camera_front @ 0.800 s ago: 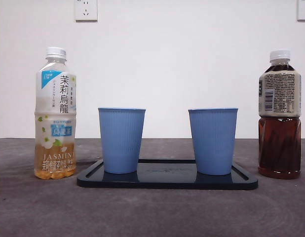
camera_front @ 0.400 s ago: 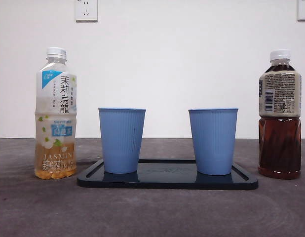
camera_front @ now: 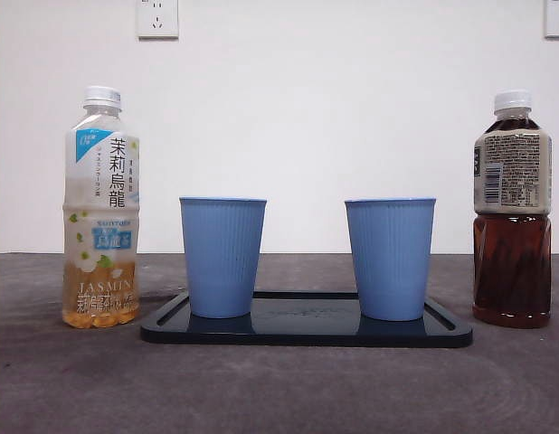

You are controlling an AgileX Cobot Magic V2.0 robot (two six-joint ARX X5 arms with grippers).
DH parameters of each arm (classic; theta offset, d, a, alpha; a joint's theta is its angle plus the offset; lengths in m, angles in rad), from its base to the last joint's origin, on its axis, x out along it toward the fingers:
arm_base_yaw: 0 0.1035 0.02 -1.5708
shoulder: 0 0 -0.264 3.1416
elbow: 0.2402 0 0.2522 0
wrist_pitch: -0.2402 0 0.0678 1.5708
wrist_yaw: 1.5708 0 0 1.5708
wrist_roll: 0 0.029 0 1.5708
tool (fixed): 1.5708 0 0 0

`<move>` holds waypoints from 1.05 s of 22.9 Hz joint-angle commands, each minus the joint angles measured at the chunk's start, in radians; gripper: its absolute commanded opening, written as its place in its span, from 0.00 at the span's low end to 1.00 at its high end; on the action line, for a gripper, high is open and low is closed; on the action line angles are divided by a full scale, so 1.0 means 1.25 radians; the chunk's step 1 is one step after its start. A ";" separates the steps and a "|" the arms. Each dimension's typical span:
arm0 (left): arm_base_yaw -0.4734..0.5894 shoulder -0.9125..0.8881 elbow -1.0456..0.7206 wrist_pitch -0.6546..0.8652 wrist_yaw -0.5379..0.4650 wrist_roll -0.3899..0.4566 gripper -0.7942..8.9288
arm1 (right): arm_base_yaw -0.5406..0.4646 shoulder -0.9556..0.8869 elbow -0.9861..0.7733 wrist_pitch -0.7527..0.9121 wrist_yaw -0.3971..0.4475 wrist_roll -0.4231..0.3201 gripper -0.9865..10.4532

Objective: Pour the drink into the cup

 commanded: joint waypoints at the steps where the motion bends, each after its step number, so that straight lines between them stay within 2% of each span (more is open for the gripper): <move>1: -0.002 0.004 0.019 0.023 0.002 0.012 0.57 | 0.005 0.003 0.015 0.005 0.000 -0.006 0.38; 5: -0.002 0.004 0.019 0.037 0.002 0.012 0.63 | 0.005 0.003 0.015 0.005 0.003 -0.006 0.53; 13: -0.004 0.004 0.019 0.039 0.002 0.013 0.63 | 0.005 0.003 0.015 0.004 0.007 0.002 0.55; 15: -0.004 0.004 0.019 0.039 0.002 0.013 0.63 | 0.005 0.004 0.014 0.003 0.039 0.031 0.55; 18: -0.004 0.004 0.019 0.039 0.001 0.013 0.63 | 0.005 0.007 0.005 -0.007 0.128 0.073 0.55; 24: -0.004 0.004 0.019 0.038 0.001 0.027 0.63 | 0.005 0.007 -0.086 -0.002 0.232 0.082 0.55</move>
